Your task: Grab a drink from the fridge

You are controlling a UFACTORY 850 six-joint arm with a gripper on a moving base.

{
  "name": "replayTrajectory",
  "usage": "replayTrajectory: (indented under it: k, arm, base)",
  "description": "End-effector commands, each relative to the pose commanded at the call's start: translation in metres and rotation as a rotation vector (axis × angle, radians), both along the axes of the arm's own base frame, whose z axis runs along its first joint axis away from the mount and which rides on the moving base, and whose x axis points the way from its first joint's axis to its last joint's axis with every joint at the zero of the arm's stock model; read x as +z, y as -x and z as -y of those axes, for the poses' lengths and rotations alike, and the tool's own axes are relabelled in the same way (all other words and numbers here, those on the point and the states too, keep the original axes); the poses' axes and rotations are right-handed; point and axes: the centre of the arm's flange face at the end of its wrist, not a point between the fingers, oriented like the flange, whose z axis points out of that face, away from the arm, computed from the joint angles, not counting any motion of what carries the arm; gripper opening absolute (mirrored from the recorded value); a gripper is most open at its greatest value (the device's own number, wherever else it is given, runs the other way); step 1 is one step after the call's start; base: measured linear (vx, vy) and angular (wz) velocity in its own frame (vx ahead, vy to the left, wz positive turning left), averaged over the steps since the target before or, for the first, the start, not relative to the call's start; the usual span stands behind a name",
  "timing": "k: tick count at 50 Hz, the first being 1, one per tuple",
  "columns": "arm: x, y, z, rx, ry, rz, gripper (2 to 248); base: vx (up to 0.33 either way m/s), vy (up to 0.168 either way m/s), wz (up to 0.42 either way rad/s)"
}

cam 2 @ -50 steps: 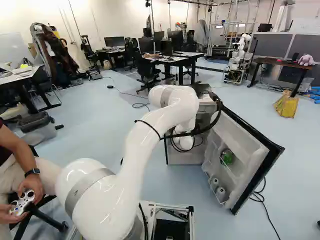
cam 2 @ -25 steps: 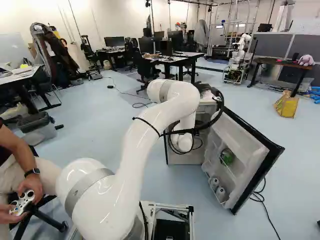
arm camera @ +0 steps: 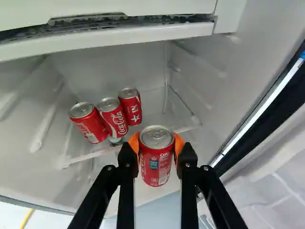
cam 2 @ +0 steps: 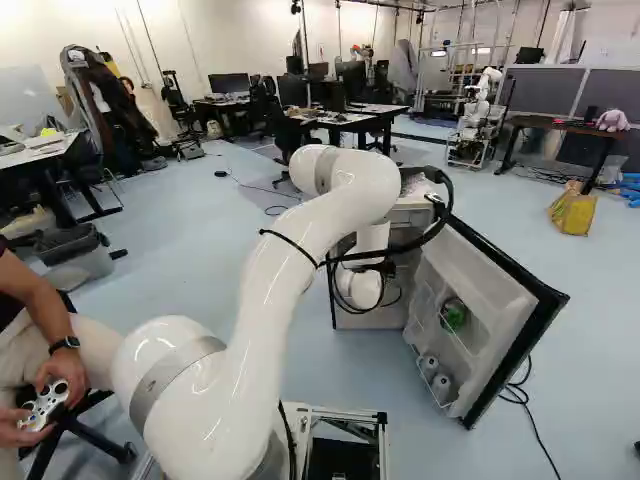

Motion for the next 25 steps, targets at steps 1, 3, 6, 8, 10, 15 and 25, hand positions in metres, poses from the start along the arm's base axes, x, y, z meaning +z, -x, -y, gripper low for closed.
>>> replayTrajectory:
  k: [1, 3, 6, 8, 10, 15, 25]
  arm:
    - [0.0, 0.002, -0.001, 0.0, -0.001, -0.002, 91]
    - [0.002, 0.005, -0.002, -0.001, -0.004, -0.007, 91]
    - [0.005, 0.011, -0.004, -0.002, -0.007, -0.014, 91]
    - [0.008, 0.014, -0.006, -0.003, -0.009, -0.017, 91]
    - [0.012, 0.018, -0.007, -0.003, -0.011, -0.021, 91]
    - [0.02, 0.027, -0.011, -0.005, -0.015, -0.029, 91]
    - [0.038, 0.045, -0.019, -0.008, -0.023, -0.042, 91]
  base:
    - [0.0, 0.0, 0.0]
    - [0.0, 0.0, 0.0]
    - [0.0, 0.0, 0.0]
    - [0.0, 0.0, 0.0]
    - [0.0, 0.0, 0.0]
    - [0.0, 0.0, 0.0]
    - [0.0, 0.0, 0.0]
